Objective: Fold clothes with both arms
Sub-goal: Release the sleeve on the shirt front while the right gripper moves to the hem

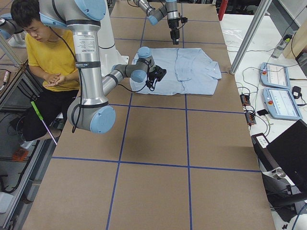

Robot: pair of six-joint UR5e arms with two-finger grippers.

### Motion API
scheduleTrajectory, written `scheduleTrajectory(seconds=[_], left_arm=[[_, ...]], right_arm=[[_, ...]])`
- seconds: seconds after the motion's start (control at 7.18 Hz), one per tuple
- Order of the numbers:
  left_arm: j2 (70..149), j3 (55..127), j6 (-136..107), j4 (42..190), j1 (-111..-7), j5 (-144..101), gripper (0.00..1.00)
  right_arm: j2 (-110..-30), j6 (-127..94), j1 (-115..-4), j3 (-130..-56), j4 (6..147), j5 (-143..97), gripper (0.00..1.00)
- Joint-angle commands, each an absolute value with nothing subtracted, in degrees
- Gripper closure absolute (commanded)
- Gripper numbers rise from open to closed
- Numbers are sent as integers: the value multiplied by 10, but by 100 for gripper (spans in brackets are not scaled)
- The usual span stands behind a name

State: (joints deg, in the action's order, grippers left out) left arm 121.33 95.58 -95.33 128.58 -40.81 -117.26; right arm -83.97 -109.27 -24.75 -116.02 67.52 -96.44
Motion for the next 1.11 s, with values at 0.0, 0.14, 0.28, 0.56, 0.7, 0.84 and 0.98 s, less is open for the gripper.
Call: scheduleTrajectory(seconds=[0.0, 0.14, 0.28, 0.56, 0.7, 0.84, 0.98], left_arm=[[1194, 958, -931, 1287, -410, -1172, 32], [1193, 956, -930, 1288, -410, -1165, 31], [1193, 955, -931, 1288, -410, -1164, 31], [1192, 954, -932, 1288, -409, -1153, 31], [1192, 954, -935, 1288, -409, -1153, 30], [1192, 954, -935, 1288, -408, -1153, 28], [1192, 951, -934, 1288, -408, -1152, 28]], right_arm=[[-880, -1114, -197, -1188, 677, -920, 0], [-915, -1116, -161, -1209, 677, -890, 0], [-929, -1161, -121, -1214, 678, -848, 0], [-939, -1178, -92, -1213, 683, -825, 0], [-940, -1205, -81, -1213, 699, -817, 0], [-933, -1224, -69, -1212, 714, -816, 0], [-933, -1234, -58, -1210, 719, -809, 0]])
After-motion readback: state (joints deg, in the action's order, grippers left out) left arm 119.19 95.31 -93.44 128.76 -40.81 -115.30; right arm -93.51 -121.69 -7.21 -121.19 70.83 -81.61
